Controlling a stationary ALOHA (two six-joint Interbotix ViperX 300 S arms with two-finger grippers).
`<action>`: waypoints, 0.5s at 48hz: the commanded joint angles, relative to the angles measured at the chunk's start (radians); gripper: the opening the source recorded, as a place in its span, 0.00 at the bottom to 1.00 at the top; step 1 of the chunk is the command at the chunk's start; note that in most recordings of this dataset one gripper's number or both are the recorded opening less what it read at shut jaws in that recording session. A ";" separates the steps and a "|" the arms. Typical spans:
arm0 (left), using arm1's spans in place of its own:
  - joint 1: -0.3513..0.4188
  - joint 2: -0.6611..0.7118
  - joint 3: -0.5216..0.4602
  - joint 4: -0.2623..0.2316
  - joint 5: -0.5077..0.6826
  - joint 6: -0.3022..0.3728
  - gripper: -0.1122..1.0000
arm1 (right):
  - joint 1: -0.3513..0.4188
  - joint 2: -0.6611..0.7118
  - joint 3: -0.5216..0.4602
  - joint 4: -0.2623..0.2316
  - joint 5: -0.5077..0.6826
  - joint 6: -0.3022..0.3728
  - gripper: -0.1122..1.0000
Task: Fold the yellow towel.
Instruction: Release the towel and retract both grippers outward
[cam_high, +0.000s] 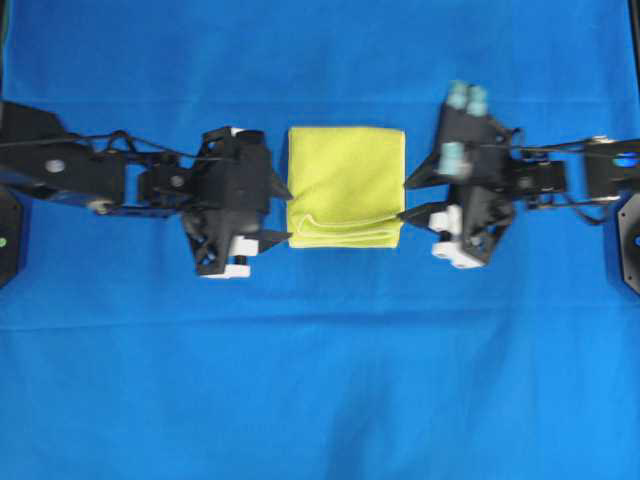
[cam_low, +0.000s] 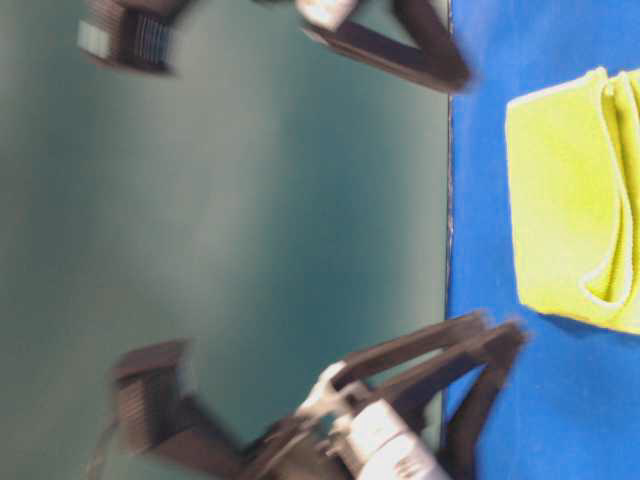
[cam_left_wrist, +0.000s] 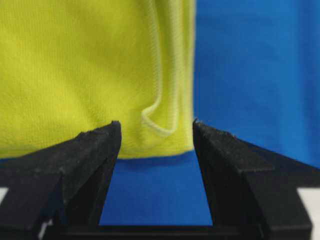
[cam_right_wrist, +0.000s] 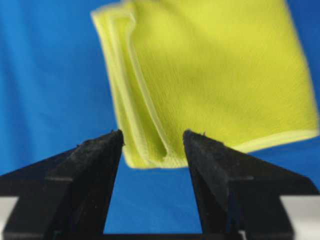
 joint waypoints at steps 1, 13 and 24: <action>-0.008 -0.089 0.008 -0.002 0.014 -0.002 0.61 | 0.002 -0.103 -0.009 -0.008 0.025 -0.003 0.61; -0.023 -0.296 0.118 -0.005 0.005 -0.005 0.61 | 0.000 -0.357 0.080 -0.040 0.038 -0.003 0.61; -0.025 -0.534 0.272 -0.005 -0.040 -0.046 0.61 | -0.005 -0.578 0.175 -0.049 0.040 -0.005 0.61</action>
